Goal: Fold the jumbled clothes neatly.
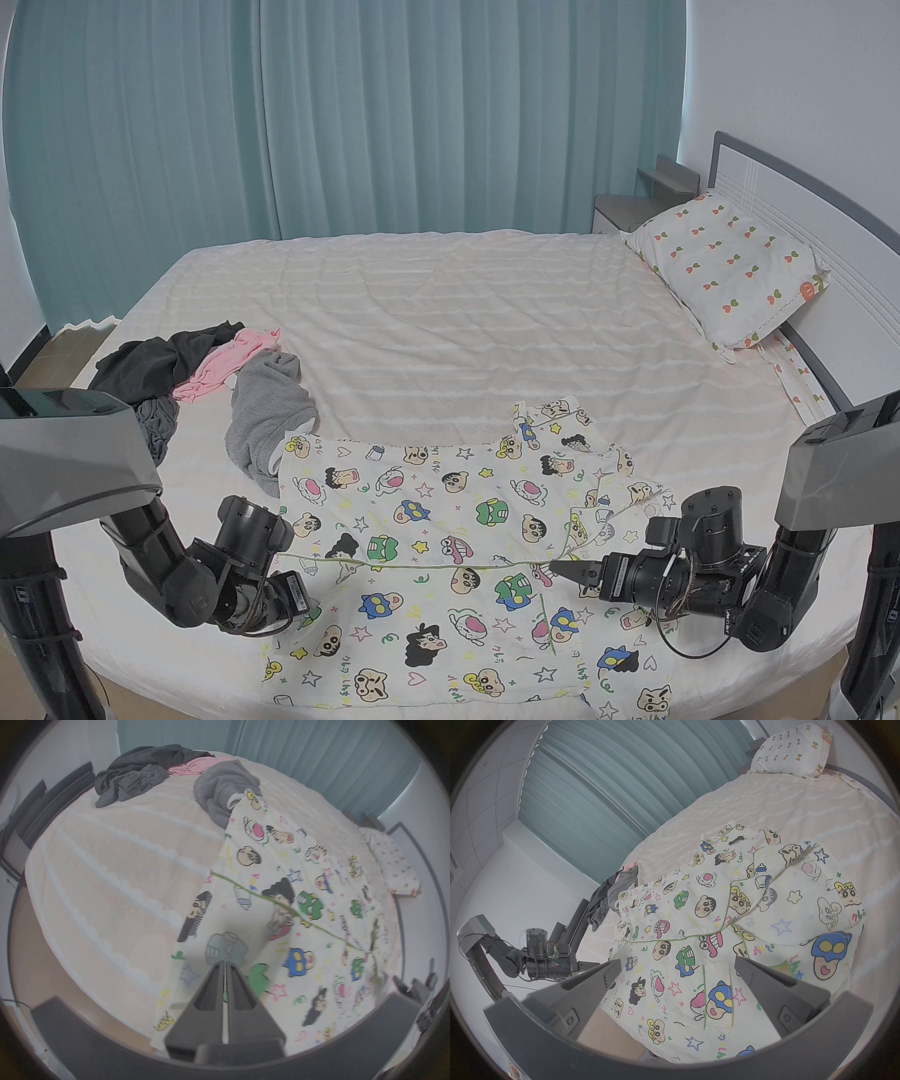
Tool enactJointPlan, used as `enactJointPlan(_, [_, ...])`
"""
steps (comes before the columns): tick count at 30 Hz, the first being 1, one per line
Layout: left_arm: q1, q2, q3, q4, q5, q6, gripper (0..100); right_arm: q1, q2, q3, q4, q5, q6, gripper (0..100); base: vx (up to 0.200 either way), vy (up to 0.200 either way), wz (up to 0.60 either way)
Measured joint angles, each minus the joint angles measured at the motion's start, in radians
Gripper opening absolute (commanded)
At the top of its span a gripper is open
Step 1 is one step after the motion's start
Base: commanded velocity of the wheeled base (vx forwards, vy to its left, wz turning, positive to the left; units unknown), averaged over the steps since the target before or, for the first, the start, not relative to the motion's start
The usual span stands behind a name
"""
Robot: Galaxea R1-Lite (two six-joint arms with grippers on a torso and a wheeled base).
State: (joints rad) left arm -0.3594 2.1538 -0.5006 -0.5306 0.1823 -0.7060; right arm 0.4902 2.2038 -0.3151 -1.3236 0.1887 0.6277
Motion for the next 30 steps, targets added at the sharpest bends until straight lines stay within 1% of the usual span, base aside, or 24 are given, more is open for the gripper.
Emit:
enactJointPlan(3, [-0.017, 0.047, -0.013, 0.0, 0.057, 0.044, 0, 0.0, 0.001, 0.002, -0.008, 0.0, -0.001, 100, 0.0, 0.0, 0.0])
enactJointPlan(7, [-0.074, 0.083, -0.028, -0.002, 0.082, 0.074, 0, -0.002, 0.002, 0.005, -0.015, 0.0, -0.001, 100, 0.0, 0.0, 0.0])
enactJointPlan(12, [-0.144, 0.098, -0.05, 0.003, 0.082, 0.076, 0, -0.003, 0.003, 0.006, -0.017, 0.0, -0.001, 100, 0.0, 0.0, 0.0])
enactJointPlan(20, [-0.222, 0.101, -0.067, 0.006, 0.079, 0.066, 0, -0.005, 0.005, 0.006, -0.017, 0.0, -0.002, 100, 0.0, 0.0, 0.0])
enactJointPlan(23, [-0.263, 0.101, -0.068, 0.004, 0.078, 0.06, 0, -0.006, 0.006, 0.006, -0.017, 0.0, -0.002, 100, 0.0, 0.0, 0.0])
enactJointPlan(30, [-0.311, 0.098, -0.068, 0.004, 0.072, 0.032, 0, -0.006, 0.006, 0.006, -0.017, 0.0, -0.002, 100, 0.0, 0.0, 0.0])
